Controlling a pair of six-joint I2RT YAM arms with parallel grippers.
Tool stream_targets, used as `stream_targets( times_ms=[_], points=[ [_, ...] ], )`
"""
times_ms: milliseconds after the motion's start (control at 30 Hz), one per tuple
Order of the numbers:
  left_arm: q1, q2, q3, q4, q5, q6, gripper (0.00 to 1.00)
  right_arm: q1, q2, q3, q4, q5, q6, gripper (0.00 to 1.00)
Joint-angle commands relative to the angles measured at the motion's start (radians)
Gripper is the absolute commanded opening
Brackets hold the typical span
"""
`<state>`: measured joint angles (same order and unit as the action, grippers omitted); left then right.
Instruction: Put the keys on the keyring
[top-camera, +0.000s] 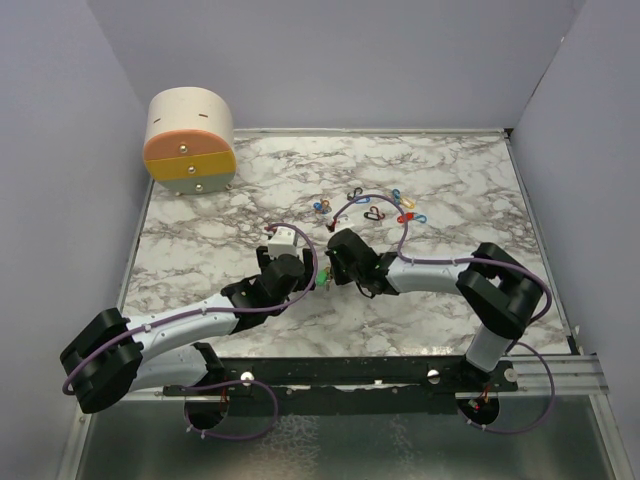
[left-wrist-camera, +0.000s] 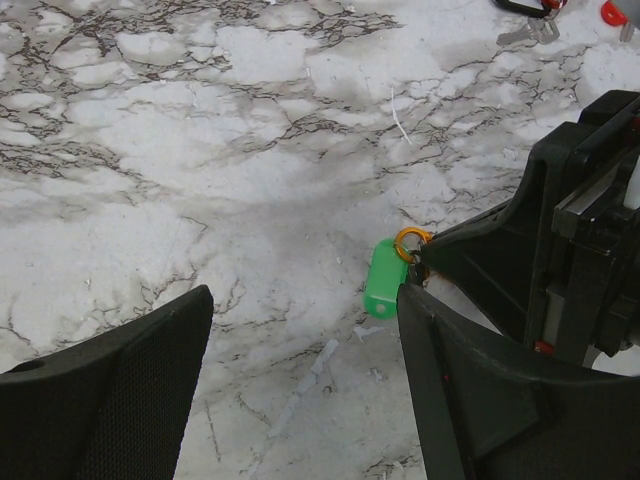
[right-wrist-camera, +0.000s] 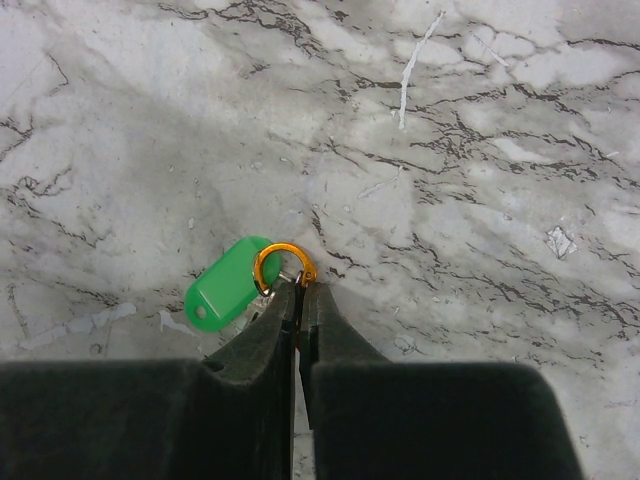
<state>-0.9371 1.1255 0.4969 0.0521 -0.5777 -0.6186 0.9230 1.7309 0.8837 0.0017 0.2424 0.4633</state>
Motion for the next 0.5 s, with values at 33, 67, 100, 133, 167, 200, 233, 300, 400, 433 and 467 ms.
stream_targets(
  times_ms=[33, 67, 100, 133, 167, 200, 233, 300, 400, 433, 467],
  points=[
    [0.004, -0.011, -0.015, 0.022, 0.018, -0.004, 0.77, 0.013, -0.039, 0.001, -0.002, 0.028, 0.015, 0.01],
    [0.005, -0.01, -0.015, 0.022, 0.018, -0.004, 0.77, 0.014, -0.042, 0.0, -0.003, 0.03, 0.016, 0.01],
    [0.005, -0.011, -0.016, 0.022, 0.019, -0.004, 0.77, 0.014, -0.044, -0.002, -0.004, 0.031, 0.017, 0.01],
    [0.005, -0.011, -0.017, 0.021, 0.019, -0.004, 0.77, 0.016, -0.047, -0.005, -0.006, 0.032, 0.017, 0.01],
    [0.005, -0.012, -0.017, 0.021, 0.019, -0.004, 0.77, 0.016, -0.051, -0.007, -0.008, 0.032, 0.018, 0.01],
    [0.006, -0.012, -0.017, 0.022, 0.019, -0.004, 0.77, 0.017, -0.055, -0.009, -0.009, 0.033, 0.018, 0.01],
    [0.005, -0.012, -0.017, 0.021, 0.019, -0.004, 0.77, 0.019, -0.059, -0.01, -0.01, 0.034, 0.019, 0.01],
    [0.006, -0.013, -0.017, 0.019, 0.019, -0.004, 0.77, 0.022, -0.068, -0.015, -0.015, 0.037, 0.021, 0.01],
    [0.006, -0.013, -0.019, 0.019, 0.018, -0.004, 0.77, 0.025, -0.074, -0.022, -0.019, 0.041, 0.024, 0.01],
    [0.007, -0.013, -0.019, 0.019, 0.019, -0.004, 0.77, 0.025, -0.075, -0.024, -0.019, 0.043, 0.026, 0.01],
    [0.007, -0.013, -0.018, 0.021, 0.019, -0.004, 0.77, 0.024, -0.074, -0.024, -0.02, 0.047, 0.027, 0.01]
  ],
)
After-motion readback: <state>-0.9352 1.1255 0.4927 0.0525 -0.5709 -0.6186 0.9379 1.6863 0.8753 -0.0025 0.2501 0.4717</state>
